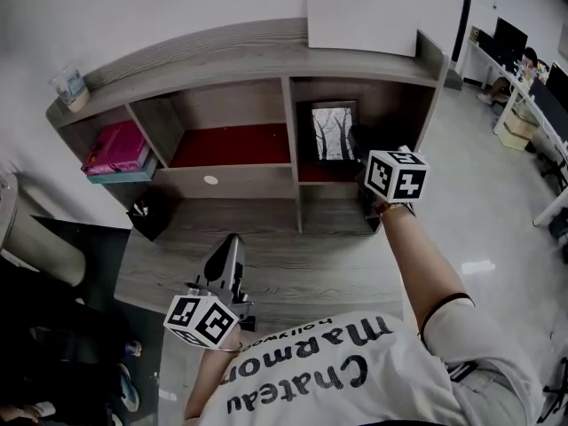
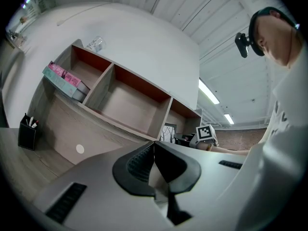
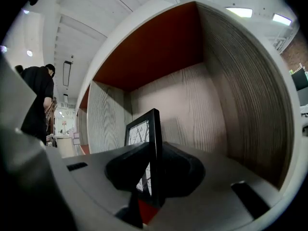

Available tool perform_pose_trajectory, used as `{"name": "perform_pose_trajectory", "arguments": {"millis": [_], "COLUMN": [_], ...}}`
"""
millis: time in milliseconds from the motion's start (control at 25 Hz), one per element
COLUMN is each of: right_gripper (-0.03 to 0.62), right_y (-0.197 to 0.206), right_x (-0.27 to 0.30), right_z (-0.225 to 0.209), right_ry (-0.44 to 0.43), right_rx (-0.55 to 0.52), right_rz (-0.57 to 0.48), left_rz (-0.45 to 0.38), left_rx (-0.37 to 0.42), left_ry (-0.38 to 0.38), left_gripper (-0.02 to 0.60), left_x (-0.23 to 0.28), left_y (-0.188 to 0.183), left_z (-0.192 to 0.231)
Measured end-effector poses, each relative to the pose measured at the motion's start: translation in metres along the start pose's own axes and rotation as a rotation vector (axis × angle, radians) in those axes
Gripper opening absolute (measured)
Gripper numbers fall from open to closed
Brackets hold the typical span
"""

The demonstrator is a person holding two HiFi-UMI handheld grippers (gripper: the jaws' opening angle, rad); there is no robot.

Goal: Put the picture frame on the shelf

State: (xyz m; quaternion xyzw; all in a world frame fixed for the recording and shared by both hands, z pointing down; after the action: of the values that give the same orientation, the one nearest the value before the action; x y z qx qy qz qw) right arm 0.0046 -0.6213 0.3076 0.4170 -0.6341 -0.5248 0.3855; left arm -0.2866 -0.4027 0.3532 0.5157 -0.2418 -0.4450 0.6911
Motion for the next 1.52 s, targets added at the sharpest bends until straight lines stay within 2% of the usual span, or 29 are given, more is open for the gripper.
{"name": "perform_pose_trajectory", "arguments": {"millis": [160,400,1120,1520], "right_gripper": [0.089,0.089,0.097,0.098], "right_y": [0.003,0.005,0.012,0.014], "right_x": [0.012,0.022,0.042,0.045], "right_z": [0.0,-0.002,0.004,0.001], "right_ry": [0.027,0.05,0.018,0.032], "right_rx": [-0.029,-0.014,0.067,0.059], "right_rz": [0.012,0.015,0.053,0.079], "left_rz": [-0.006,-0.004,-0.022,-0.021], "left_rx": [-0.003,-0.013,-0.021,-0.003], "left_ry": [-0.014,-0.023,-0.059,-0.067], "left_gripper": [0.017,0.017,0.017,0.017], "left_x": [-0.002,-0.004,-0.007,-0.009], "left_y": [0.0,0.005,0.005,-0.002], "left_z": [0.004,0.007,0.012,0.011]}}
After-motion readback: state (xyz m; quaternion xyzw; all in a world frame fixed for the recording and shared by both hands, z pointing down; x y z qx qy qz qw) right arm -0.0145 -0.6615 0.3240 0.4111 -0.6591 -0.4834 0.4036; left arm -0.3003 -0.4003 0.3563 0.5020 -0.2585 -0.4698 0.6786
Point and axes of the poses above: the fingertips, and each gripper's own axes: x forward along the fingers, z to its left, y out of its underside, the point moved 5 cm from there along -x, backward along the fingers, and after that the axes turned 6 degrees about y, right-handed, at the moved point
